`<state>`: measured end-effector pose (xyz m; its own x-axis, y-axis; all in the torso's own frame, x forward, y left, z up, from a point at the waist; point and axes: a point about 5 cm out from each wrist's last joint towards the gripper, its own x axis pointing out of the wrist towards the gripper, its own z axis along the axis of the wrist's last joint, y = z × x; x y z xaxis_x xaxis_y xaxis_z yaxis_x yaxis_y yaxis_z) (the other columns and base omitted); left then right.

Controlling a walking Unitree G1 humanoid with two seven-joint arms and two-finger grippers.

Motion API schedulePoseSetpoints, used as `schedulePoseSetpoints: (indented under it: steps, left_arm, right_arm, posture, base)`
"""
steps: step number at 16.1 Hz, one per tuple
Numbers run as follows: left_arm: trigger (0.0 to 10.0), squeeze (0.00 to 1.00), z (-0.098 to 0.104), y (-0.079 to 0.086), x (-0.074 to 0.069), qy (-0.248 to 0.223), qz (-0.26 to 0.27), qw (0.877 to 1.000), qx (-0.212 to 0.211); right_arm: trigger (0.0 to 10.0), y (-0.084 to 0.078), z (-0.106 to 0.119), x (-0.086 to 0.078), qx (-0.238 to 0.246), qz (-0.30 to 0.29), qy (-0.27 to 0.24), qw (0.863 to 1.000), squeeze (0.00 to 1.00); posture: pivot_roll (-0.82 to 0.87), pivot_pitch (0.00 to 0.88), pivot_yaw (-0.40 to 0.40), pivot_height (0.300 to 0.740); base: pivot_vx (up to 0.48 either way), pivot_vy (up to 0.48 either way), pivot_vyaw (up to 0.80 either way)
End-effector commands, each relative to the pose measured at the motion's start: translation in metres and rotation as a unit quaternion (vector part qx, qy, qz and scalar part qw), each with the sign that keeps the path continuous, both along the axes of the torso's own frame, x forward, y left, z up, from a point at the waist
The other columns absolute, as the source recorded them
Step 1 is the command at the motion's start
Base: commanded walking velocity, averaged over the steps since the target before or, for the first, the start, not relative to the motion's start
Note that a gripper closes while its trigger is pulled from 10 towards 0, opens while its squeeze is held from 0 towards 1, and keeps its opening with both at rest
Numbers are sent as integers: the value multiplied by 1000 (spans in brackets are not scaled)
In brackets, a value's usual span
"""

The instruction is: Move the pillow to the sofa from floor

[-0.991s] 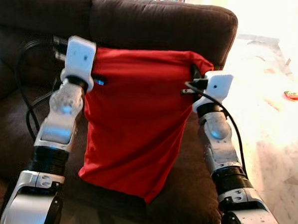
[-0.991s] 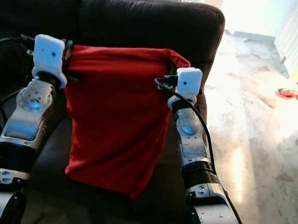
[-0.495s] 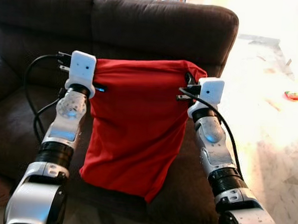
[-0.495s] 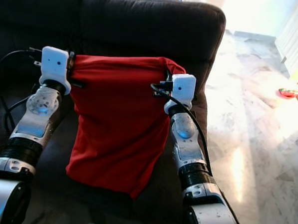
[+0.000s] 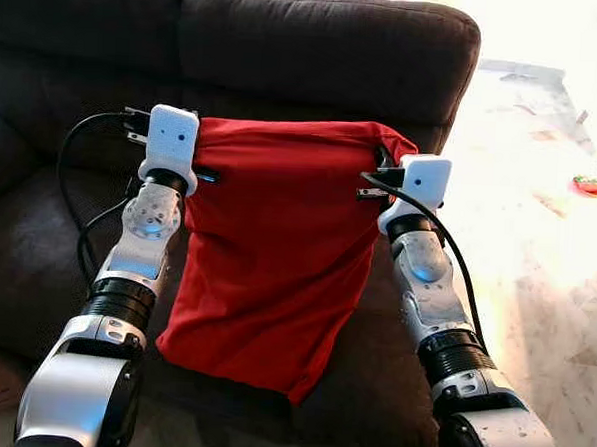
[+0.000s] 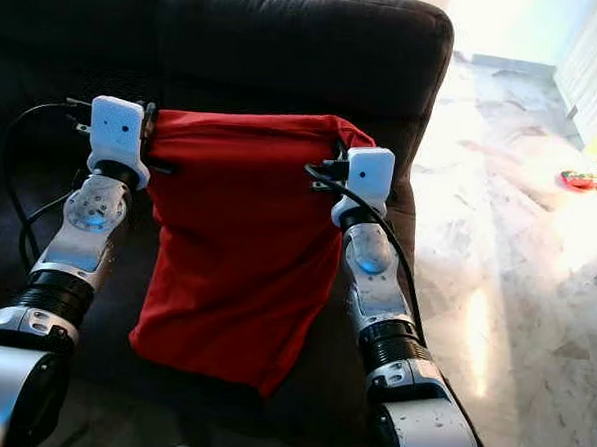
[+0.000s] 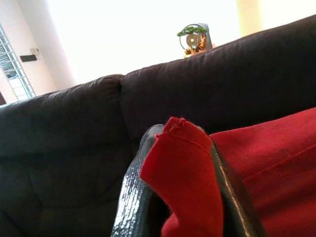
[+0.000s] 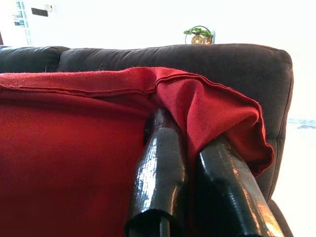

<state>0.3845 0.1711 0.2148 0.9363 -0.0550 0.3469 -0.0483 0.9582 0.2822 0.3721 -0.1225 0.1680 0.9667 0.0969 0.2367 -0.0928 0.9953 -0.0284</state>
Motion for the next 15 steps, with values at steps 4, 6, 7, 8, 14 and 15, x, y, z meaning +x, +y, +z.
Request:
schedulePoseSetpoints:
  steps: [4, 6, 7, 8, 14, 15]
  left_arm:
    - [10000, 0, 4, 4, 4, -5, 12, 1000, -4]
    - [10000, 0, 5, 3, 4, -8, 13, 1000, -3]
    - [10000, 0, 5, 3, 4, -8, 14, 1000, -2]
    - [10000, 0, 6, 4, 4, -9, 16, 1000, -1]
    - [10000, 1000, 5, 3, 7, -4, 13, 1000, -6]
    - [10000, 1000, 4, 2, 6, -3, 12, 1000, -5]
  right_arm:
    - [10000, -18, 18, 4, 18, -40, -36, 998, 0]
    - [10000, -18, 20, 5, 18, -40, -38, 998, 0]
    - [10000, -18, 20, 5, 18, -40, -39, 998, 0]
    - [10000, -17, 21, 5, 19, -39, -40, 998, 0]
    - [10000, -13, 24, 4, 29, -22, -50, 998, 1000]
    - [10000, -13, 24, 4, 28, -26, -50, 998, 1000]
  posture:
    - [82, 55, -48, 740]
    - [83, 52, -49, 740]
    - [84, 51, -49, 740]
    - [84, 50, -49, 740]
    - [87, 52, -49, 740]
    - [86, 54, -50, 740]
  base:
    - [0, 0, 0]
    - [0, 0, 0]
    - [0, 0, 0]
    - [0, 0, 0]
    - [0, 0, 0]
    - [0, 0, 0]
